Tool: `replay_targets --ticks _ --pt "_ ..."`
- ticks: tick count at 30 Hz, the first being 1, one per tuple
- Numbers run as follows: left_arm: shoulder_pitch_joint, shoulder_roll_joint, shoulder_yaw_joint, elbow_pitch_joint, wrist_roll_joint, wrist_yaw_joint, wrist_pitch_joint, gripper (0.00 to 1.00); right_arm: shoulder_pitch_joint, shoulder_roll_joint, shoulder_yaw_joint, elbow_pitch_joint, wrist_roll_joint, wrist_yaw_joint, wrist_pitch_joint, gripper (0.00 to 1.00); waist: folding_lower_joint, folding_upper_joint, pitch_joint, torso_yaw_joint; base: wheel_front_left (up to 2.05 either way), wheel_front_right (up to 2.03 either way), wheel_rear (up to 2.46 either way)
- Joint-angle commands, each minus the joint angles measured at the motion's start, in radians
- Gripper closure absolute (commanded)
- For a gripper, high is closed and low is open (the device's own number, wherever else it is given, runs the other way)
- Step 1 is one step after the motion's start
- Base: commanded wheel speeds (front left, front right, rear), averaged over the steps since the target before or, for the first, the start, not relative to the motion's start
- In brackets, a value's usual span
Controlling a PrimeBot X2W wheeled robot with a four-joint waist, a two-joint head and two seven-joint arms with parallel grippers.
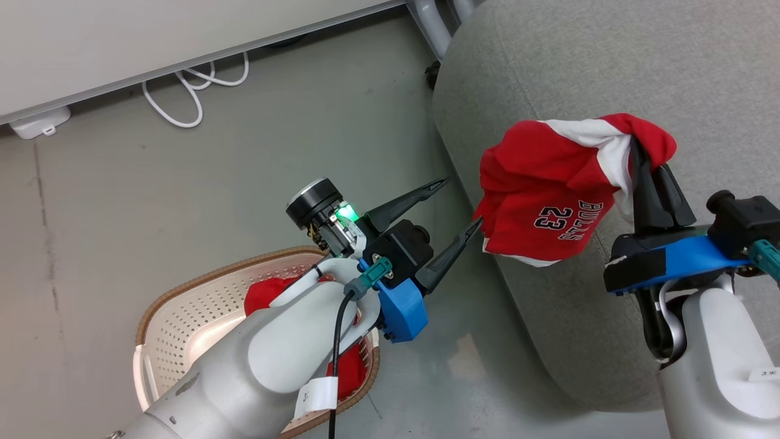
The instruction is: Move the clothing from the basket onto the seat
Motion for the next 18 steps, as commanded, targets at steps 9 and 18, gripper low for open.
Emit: replay_targets --ticks 9,18 --pt "0.008 0.005 -0.012 0.006 -0.010 -0.001 -0.004 0.00 0.034 0.007 -0.017 -0.012 -0.001 0.000 -0.001 1.00 -0.0001 0.0000 -0.007 -0.030 0.00 0.00 0.00" --pt "0.005 0.011 -0.004 -0.008 0.003 0.000 -0.004 0.00 -0.011 0.000 -0.028 -0.034 -0.004 0.000 -0.001 1.00 -0.0001 0.0000 0.011 -0.031 0.00 0.00 0.00"
